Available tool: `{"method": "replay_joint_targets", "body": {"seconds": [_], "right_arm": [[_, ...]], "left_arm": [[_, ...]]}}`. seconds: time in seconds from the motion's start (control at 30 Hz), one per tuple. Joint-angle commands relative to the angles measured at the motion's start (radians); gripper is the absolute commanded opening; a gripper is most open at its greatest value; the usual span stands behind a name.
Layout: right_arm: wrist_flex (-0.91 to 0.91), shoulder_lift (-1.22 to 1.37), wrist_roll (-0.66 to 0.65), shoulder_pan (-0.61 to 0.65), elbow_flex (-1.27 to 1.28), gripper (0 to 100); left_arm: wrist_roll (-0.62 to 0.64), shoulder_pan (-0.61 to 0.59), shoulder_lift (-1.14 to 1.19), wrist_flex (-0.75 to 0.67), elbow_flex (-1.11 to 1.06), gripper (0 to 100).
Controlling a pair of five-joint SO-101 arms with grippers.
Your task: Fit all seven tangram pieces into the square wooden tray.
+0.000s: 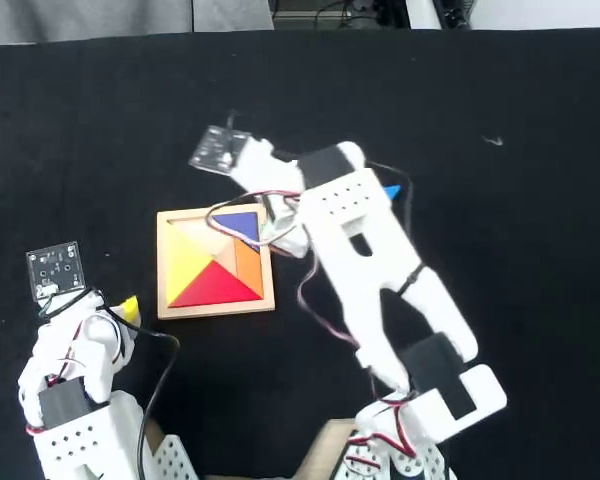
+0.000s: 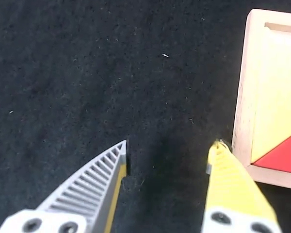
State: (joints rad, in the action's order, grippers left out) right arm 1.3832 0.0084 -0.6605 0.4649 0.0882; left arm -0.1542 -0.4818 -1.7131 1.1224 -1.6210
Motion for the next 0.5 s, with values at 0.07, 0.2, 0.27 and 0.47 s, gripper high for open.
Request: {"method": "replay_joint_targets", "body": {"seconds": [0.07,0.2,0.27,0.47], "right_arm": [[-0.028,0.028,0.14,0.14,-0.139,9.9],[-0.035,0.2,0.19,0.164,-0.254,9.9],[-0.034,0.286,0.253,0.167,-0.352,9.9],[-0.018,0.481,0.439,0.196,-0.562,9.9]], "left_arm": [[-0.008,-0.047,-0.009,0.002,0.016,27],[-0.008,-0.093,-0.009,-0.003,0.028,27],[-0.008,-0.091,-0.009,-0.003,0.028,27],[-0.008,-0.088,-0.009,-0.005,0.025,27]]}}
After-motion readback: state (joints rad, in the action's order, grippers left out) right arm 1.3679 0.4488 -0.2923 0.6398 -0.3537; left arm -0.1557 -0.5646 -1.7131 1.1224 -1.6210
